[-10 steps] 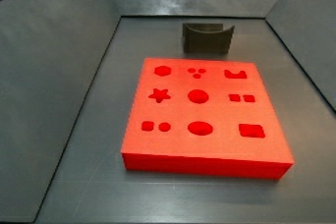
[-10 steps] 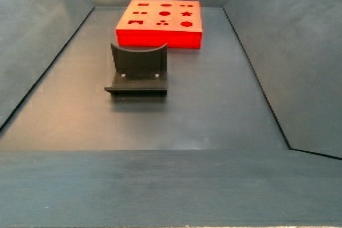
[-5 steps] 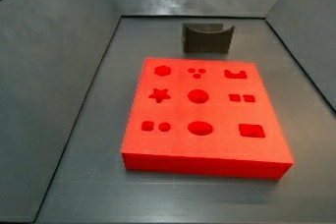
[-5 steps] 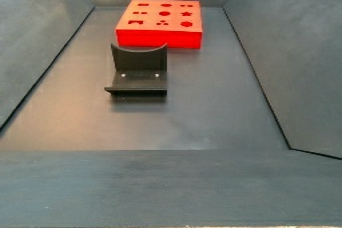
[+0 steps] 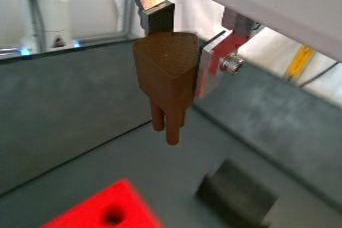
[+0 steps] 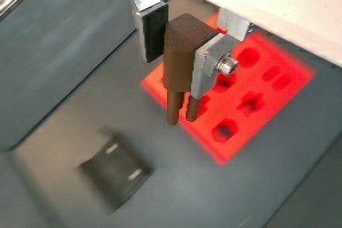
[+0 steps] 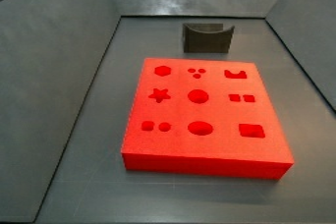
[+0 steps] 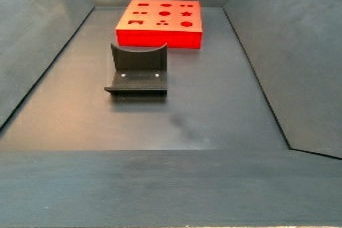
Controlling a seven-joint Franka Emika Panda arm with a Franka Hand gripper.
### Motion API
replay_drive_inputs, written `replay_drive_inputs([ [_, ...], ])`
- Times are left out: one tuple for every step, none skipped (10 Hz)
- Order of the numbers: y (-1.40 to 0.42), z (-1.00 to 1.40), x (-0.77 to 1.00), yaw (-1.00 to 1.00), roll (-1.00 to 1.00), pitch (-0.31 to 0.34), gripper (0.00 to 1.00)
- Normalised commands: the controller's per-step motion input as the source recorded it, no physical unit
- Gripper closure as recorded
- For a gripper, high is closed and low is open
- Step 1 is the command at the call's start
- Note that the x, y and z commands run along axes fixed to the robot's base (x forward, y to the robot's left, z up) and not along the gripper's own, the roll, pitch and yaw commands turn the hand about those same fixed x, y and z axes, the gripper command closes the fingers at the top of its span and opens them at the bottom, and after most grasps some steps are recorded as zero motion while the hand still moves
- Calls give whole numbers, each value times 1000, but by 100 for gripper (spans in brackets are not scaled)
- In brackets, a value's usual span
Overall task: Pick up the 3 prong object. Move up. Rotate the 3 prong object. Place the 3 prong object on the fixture. Regrasp the 3 prong object. Move to above the board. Insert the 3 prong object.
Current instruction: Move to above the board, then insert the 3 prong object.
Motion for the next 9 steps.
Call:
replay_drive_inputs([
  [-827,142,-350,-112,-1000,-74,100],
  [-635,105,-284,-112,-1000,-78,100],
  [-297,46,-175,-68,-715,-69,100],
  [-153,27,-122,-39,-509,-60,100],
  [-51,10,-72,-17,-294,-52,100],
  [-33,6,-60,-16,-224,-45,100],
  [0,0,-23,0,0,0,100],
  [0,0,-77,-63,0,0,100],
  [0,0,0,-11,0,0,100],
])
